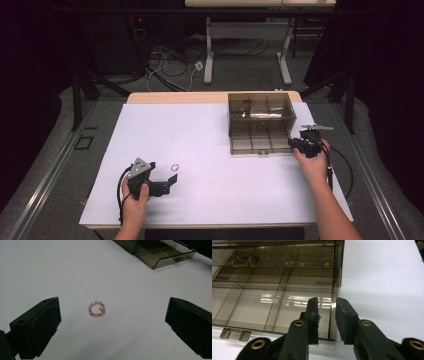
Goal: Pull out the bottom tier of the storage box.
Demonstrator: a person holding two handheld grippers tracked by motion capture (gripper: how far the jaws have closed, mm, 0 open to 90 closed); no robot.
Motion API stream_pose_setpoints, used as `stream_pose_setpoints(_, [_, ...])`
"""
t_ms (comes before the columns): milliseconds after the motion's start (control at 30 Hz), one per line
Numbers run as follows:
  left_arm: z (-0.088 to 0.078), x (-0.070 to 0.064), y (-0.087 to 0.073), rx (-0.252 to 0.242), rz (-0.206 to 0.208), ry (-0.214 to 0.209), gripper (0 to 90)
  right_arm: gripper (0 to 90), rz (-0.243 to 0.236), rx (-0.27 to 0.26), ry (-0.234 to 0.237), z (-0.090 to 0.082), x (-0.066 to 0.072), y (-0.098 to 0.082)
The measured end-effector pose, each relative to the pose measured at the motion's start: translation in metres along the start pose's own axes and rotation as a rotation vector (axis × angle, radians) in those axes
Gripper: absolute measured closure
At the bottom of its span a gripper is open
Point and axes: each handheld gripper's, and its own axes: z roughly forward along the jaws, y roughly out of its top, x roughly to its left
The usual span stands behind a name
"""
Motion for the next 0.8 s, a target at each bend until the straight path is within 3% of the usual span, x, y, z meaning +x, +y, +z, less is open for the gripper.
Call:
stream_pose_setpoints(100, [0.000,0.000,0.000,0.001,0.000,-0.001,0.1,67.9,0.001,-0.010,0.008,-0.002,0.002,0.001])
stream_pose_setpoints(433, [0.001,0.001,0.000,0.009,0.001,0.001,0.1,52.3,-0.076,-0.072,0.008,-0.009,0.008,0.003])
stream_pose_setpoints(567, [0.000,0.001,0.001,0.009,-0.002,0.004,0.1,45.3,-0.096,-0.095,0.034,-0.014,0.014,0.006])
stream_pose_setpoints(800, [0.001,0.001,0.003,0.012,-0.003,0.009,0.1,41.9,-0.124,-0.143,0.070,-0.021,0.020,0.006])
